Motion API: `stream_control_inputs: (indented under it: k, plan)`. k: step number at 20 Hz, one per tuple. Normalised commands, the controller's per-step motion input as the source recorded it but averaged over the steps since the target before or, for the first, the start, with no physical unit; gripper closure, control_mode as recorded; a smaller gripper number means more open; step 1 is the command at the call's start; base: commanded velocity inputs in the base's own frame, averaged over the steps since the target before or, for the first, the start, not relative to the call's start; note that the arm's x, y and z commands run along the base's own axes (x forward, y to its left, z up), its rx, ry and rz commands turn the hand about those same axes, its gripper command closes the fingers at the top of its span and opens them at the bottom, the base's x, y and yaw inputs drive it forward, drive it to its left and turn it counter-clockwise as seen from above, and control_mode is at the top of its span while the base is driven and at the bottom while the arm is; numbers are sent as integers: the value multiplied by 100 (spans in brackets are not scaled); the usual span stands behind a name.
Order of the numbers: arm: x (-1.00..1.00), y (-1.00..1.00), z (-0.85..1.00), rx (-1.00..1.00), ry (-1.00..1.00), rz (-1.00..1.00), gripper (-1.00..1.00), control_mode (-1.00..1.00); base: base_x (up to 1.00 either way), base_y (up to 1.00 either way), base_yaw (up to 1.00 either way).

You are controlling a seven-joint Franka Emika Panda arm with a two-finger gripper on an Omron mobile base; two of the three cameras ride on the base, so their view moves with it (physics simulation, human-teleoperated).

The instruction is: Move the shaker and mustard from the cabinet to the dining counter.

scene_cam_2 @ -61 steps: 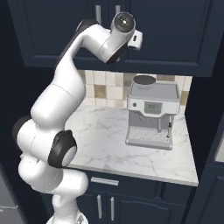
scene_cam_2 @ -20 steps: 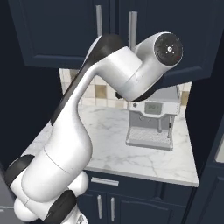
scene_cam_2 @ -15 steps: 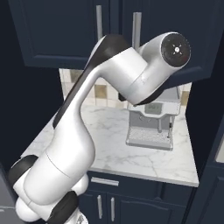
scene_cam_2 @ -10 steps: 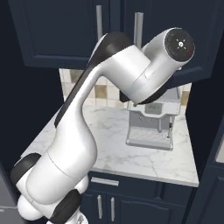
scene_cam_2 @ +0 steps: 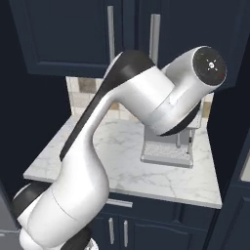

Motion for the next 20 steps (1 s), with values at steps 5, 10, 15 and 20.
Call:
stream_control_inputs:
  k: [5,10,15,20]
  plan:
    - [-52,78,6,-9,0,-7,-100,-100,0,0,0]
    - [-48,94,-3,-15,4,-24,-100,-100,0,0,0]
    - [8,90,-37,-20,4,-34,-100,-100,0,0,0]
    - [32,52,-42,-21,1,-26,-100,-100,0,0,0]
